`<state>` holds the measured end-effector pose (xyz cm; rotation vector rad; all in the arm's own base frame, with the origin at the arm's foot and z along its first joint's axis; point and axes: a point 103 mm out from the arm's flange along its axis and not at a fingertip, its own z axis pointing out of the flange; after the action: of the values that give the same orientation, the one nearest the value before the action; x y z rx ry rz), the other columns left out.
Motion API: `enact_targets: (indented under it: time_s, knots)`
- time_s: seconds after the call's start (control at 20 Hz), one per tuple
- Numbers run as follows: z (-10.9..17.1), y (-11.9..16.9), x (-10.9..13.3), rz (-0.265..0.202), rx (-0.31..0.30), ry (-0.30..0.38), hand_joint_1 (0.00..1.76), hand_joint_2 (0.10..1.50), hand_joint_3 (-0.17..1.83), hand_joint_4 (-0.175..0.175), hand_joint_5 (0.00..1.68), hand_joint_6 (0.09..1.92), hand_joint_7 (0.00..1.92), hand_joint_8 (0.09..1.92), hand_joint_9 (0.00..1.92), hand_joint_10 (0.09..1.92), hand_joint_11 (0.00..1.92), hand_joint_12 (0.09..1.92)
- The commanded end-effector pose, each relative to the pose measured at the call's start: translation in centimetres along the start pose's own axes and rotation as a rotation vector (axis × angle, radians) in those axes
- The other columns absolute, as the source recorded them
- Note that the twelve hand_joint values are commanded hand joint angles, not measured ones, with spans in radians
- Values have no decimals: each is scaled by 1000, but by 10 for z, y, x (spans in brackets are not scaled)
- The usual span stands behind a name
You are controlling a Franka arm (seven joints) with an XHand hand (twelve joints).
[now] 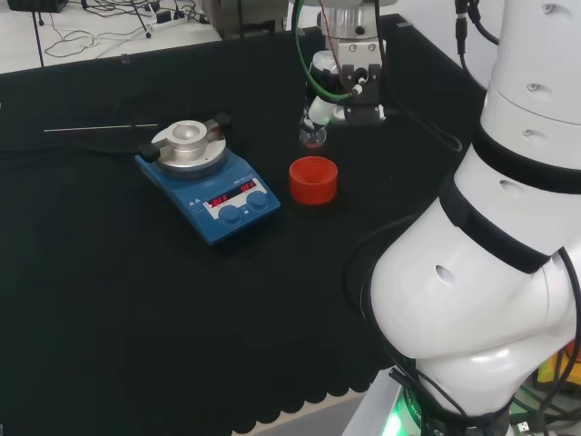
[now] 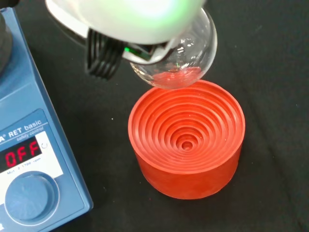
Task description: Place the round-bottom flask on the heater.
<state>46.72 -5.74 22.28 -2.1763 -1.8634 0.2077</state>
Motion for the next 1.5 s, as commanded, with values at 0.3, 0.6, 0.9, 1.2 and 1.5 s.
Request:
enact_targets:
  time_s: [0.3,0.6,0.9,1.2,1.5]
  knots:
    - [-4,0,16,-3,-1,-19,1135,571,865,140,1219,872,127,659,387,672,222,1407]
    - [-22,7,36,-38,-3,-36,1134,571,865,141,1218,873,127,659,386,672,221,1408]
    - [-30,19,77,-99,9,-55,1134,571,866,141,1217,876,127,659,384,672,219,1409]
    - [-35,34,118,-155,15,-72,1134,572,867,141,1216,878,128,659,384,673,218,1410]
    - [-42,50,156,-200,14,-98,1134,572,867,140,1215,880,129,660,384,673,218,1411]
